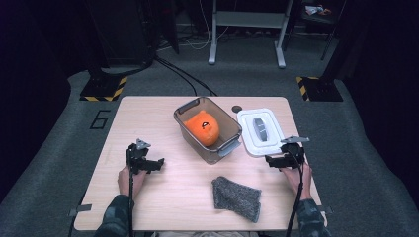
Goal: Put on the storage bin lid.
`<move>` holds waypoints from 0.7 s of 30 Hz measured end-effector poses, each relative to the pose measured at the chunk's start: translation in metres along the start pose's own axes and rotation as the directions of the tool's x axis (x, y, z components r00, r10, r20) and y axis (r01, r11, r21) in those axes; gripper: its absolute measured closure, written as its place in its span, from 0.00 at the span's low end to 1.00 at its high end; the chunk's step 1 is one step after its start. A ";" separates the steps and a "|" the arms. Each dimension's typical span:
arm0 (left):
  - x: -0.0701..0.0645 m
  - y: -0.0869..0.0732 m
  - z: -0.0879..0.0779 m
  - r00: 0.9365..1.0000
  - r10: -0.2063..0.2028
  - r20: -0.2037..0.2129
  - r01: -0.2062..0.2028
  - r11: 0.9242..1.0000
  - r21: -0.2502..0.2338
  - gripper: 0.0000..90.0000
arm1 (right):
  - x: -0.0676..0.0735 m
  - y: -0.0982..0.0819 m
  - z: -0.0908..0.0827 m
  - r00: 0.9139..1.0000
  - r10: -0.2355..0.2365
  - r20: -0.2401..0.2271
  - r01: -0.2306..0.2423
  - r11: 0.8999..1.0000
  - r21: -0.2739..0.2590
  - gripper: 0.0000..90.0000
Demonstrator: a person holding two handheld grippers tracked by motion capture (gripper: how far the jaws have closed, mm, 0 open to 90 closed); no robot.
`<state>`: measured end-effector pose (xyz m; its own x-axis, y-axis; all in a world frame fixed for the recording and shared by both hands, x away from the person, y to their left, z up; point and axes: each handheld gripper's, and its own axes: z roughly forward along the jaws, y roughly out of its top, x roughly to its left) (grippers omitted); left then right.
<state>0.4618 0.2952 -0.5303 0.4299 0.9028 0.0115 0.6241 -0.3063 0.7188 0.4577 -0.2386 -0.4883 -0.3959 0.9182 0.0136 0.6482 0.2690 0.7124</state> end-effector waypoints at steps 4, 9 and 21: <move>0.000 0.000 0.000 1.000 0.001 0.000 -0.001 1.000 0.001 0.00 | 0.001 0.015 0.006 1.000 -0.004 0.001 0.004 1.000 -0.002 0.07; 0.000 0.000 0.000 1.000 0.001 0.000 -0.001 1.000 0.001 0.00 | -0.001 0.035 0.020 1.000 0.003 -0.009 -0.003 1.000 -0.007 0.10; 0.000 0.000 0.000 1.000 0.003 0.000 -0.003 1.000 0.001 0.00 | -0.008 0.065 0.052 1.000 0.029 0.009 -0.028 0.999 -0.043 0.47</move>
<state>0.4618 0.2952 -0.5302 0.4314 0.9021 0.0134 0.6237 -0.3089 0.7181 0.5369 -0.2129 -0.4781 -0.3717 0.9279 0.0279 0.6302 0.2301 0.7415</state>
